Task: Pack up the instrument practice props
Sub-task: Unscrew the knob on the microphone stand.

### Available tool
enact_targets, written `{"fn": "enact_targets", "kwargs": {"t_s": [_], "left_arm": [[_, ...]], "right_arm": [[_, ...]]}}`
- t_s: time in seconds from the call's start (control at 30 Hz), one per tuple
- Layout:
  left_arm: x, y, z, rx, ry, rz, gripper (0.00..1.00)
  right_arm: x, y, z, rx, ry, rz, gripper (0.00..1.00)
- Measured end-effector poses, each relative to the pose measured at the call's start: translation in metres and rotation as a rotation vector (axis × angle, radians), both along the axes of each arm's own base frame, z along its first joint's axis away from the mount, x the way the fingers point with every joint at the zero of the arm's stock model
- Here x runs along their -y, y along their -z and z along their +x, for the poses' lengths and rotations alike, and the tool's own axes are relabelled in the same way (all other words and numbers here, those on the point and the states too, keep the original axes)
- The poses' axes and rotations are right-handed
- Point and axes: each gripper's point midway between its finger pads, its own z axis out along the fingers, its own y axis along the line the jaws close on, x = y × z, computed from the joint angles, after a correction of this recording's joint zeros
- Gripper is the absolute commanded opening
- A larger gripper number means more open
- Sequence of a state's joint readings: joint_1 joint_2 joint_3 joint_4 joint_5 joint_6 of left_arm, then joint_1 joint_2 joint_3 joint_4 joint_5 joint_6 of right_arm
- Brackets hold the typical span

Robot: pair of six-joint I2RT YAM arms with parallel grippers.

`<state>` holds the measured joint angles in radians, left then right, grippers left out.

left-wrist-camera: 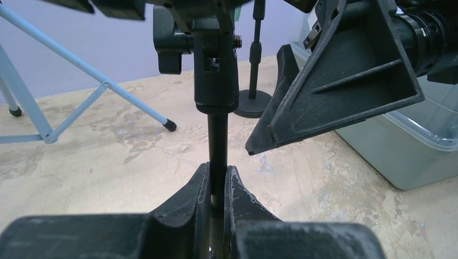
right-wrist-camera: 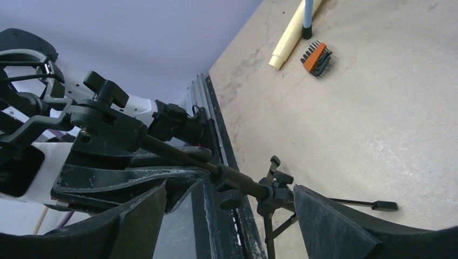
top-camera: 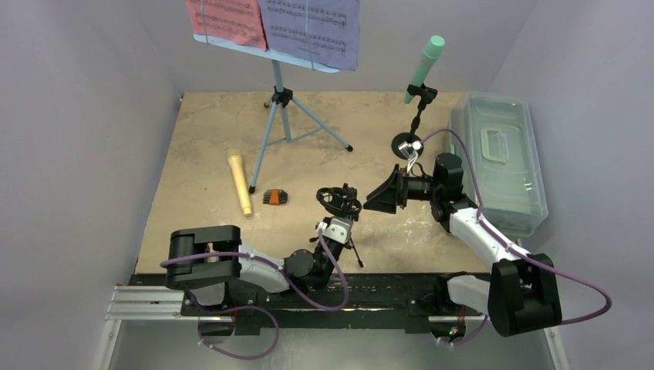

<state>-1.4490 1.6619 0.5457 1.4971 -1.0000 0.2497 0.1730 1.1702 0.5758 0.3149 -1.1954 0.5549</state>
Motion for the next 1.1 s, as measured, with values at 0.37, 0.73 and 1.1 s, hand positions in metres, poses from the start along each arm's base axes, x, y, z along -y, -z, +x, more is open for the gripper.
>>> {"fn": "enact_targets", "kwargs": {"t_s": [0.37, 0.73, 1.1], "left_arm": [[0.004, -0.002, 0.005, -0.004, -0.04, 0.007, 0.0], [0.0, -0.006, 0.015, -0.018, -0.077, -0.025, 0.0], [0.002, -0.006, 0.014, -0.032, -0.068, -0.064, 0.0]], "right_arm": [[-0.009, 0.005, -0.007, -0.04, -0.034, 0.003, 0.61], [-0.021, 0.019, -0.011, -0.086, -0.063, -0.017, 0.54], [-0.026, 0.029, -0.011, -0.104, -0.065, -0.039, 0.34]]}}
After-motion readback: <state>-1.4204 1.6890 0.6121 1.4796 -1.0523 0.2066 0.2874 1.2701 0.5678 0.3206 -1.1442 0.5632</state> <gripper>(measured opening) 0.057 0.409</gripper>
